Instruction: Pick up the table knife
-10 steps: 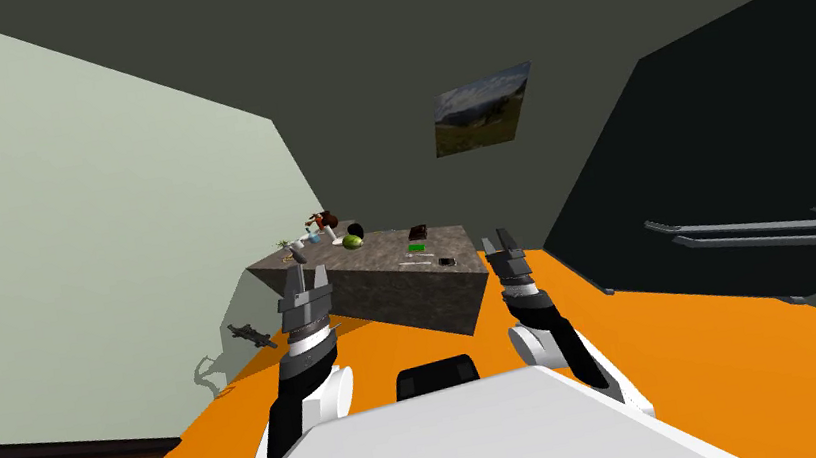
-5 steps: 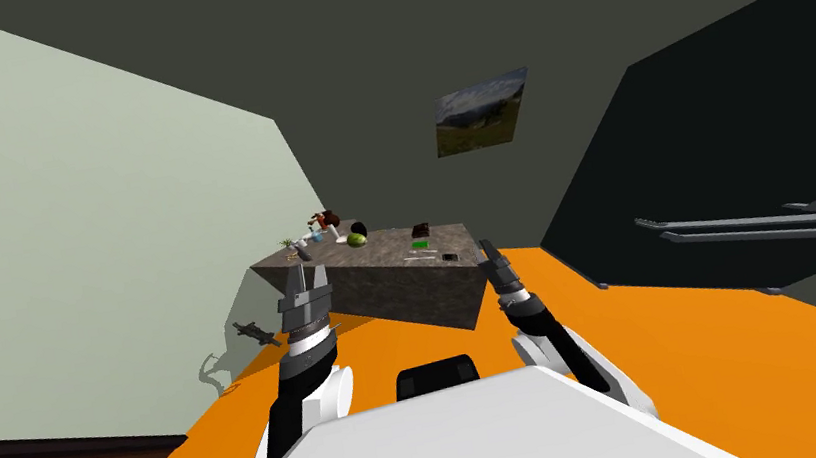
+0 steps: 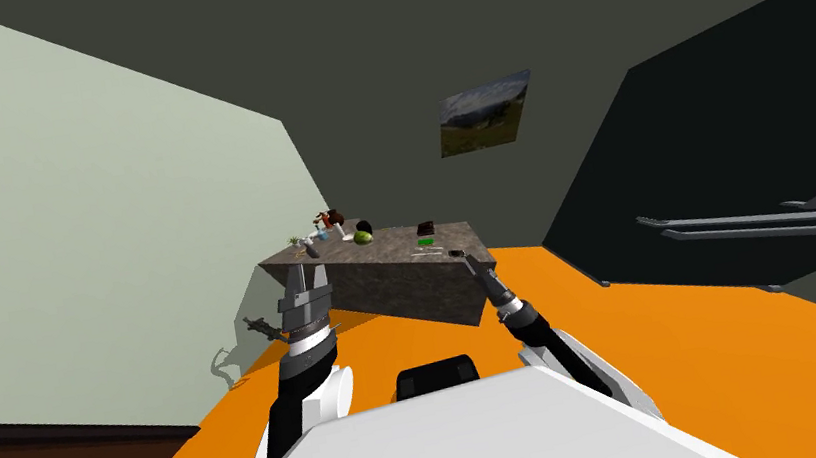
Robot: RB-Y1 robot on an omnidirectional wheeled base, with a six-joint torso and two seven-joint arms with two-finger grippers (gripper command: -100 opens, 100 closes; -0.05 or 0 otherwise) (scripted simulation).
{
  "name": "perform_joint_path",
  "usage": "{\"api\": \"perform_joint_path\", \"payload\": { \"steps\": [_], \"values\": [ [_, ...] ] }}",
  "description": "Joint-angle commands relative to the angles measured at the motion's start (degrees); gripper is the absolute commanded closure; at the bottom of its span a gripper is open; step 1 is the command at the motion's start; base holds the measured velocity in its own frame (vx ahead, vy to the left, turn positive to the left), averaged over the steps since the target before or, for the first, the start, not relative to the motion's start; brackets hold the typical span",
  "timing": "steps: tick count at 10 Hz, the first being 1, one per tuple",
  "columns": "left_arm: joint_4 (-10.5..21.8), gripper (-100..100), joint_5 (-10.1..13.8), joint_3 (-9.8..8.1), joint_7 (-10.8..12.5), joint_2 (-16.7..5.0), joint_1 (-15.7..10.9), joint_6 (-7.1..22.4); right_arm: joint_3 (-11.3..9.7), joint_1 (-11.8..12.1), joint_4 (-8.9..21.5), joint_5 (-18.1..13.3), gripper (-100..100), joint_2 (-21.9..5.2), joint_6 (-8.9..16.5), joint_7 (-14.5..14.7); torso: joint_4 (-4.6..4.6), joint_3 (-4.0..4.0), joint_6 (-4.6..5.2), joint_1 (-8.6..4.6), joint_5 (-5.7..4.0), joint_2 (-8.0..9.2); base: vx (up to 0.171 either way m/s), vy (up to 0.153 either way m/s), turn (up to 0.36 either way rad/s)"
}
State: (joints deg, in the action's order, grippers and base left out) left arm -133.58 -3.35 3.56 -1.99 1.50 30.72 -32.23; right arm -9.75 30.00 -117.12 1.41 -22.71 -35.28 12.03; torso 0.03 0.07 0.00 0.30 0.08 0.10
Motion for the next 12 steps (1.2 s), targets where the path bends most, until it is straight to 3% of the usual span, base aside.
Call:
{"api": "perform_joint_path", "payload": {
  "steps": [1, 2, 3, 5, 8, 9, 10, 11, 12],
  "values": [
    [0.0, 0, 0.0, 0.0, 0.0, 0.0, 0.0, 0.0, -1.98, 0.25, 2.48, -1.1, -100, -2.86, -0.7, 1.23, 0.0, 0.0, 0.0, 0.0, 0.0, 0.0, -0.014, 0.089, 0.034],
    [0.0, 0, 0.0, 0.0, 0.0, 0.0, 0.0, 0.0, -3.72, 0.39, 4.0, -2.15, -100, -4.51, -1.19, 2.29, -0.01, -0.03, -0.01, 0.03, 0.0, -0.03, 0.0, 0.162, 0.074],
    [0.0, 0, 0.0, 0.01, 0.0, 0.01, 0.0, 0.0, -3.72, 0.39, 4.8, -2.15, -100, -5.76, -1.19, 2.29, -0.03, -0.05, -0.01, 0.25, 0.04, -0.09, -0.014, 0.132, 0.013],
    [0.0, 0, 0.0, 0.01, 0.0, 0.0, 0.0, 0.0, -7.26, 0.65, 8.86, -4.48, -100, -9.64, -2.1, 4.36, -0.01, -0.01, -0.01, 0.18, 0.03, -0.01, -0.009, 0.145, 0.093],
    [0.0, 0, 0.0, 0.0, 0.0, 0.0, 0.0, 0.0, -9.04, 0.76, 12.6, -5.75, -100, -13.38, -2.53, 5.38, -0.05, -0.12, -0.01, 0.11, 0.03, -0.2, 0.025, 0.104, 0.056],
    [0.0, 0, 0.0, 0.0, 0.0, 0.0, 0.0, 0.0, -10.83, 0.86, 14.67, -7.08, -100, -15.92, -2.94, 6.38, -0.04, -0.1, 0.0, 0.0, 0.01, -0.17, 0.014, 0.112, 0.104],
    [0.0, 0, 0.0, 0.0, 0.0, 0.0, 0.0, 0.0, -10.83, 0.86, 15.42, -7.08, -100, -15.92, -2.94, 6.38, -0.04, -0.1, -0.02, 0.1, 0.01, -0.17, 0.032, 0.096, 0.05],
    [0.0, 0, 0.0, 0.0, 0.0, 0.0, 0.01, 0.0, -12.61, 0.96, 17.43, -8.45, -100, -18.04, -3.33, 7.36, -0.04, -0.12, 0.0, 0.04, 0.02, -0.21, 0.057, 0.112, 0.127],
    [0.0, 0, 0.0, 0.0, 0.0, 0.0, 0.01, 0.0, -12.61, 0.96, 18.34, -8.45, -100, -18.45, -3.33, 7.36, -0.06, -0.16, -0.01, 0.08, 0.02, -0.28, 0.047, 0.092, 0.055]
  ]
}}
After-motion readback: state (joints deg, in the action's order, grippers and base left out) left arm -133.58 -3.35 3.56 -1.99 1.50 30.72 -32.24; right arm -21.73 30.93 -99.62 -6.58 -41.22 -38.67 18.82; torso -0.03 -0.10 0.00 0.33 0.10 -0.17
